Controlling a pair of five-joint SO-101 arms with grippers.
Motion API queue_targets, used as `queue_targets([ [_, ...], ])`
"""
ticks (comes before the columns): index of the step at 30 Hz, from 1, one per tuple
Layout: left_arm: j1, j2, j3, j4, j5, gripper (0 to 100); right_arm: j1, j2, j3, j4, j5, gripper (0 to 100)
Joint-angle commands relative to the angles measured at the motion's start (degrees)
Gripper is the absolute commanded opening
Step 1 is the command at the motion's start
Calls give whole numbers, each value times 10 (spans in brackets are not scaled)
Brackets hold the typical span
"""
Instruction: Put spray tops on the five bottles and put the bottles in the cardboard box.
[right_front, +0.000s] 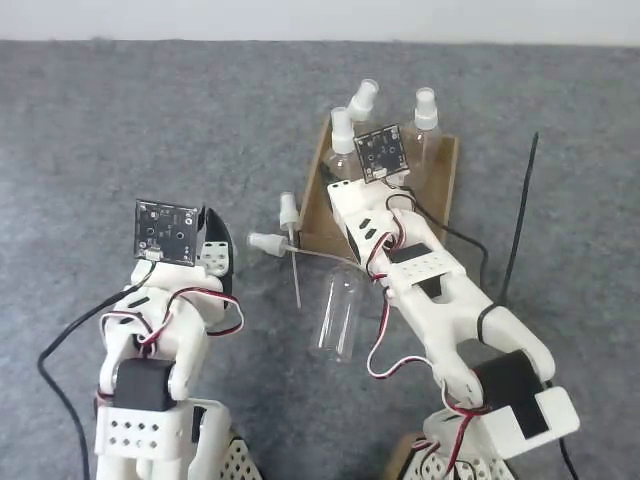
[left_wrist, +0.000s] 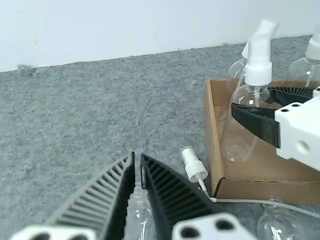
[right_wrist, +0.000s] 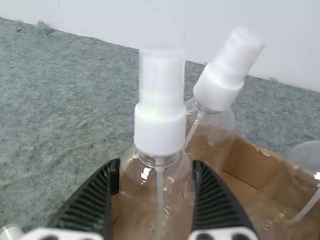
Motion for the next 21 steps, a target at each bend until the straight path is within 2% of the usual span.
queue_targets([
  [1,0,-3,-1,-13,-1,11,-6,-6,-18,-15,-4,64],
  [6,0,-3,1,-13,-1,11,-7,-6,-17,-11,-4,121],
  [21,0,-3,2,-13,-1,12,-7,-7,-17,-10,-3,130],
])
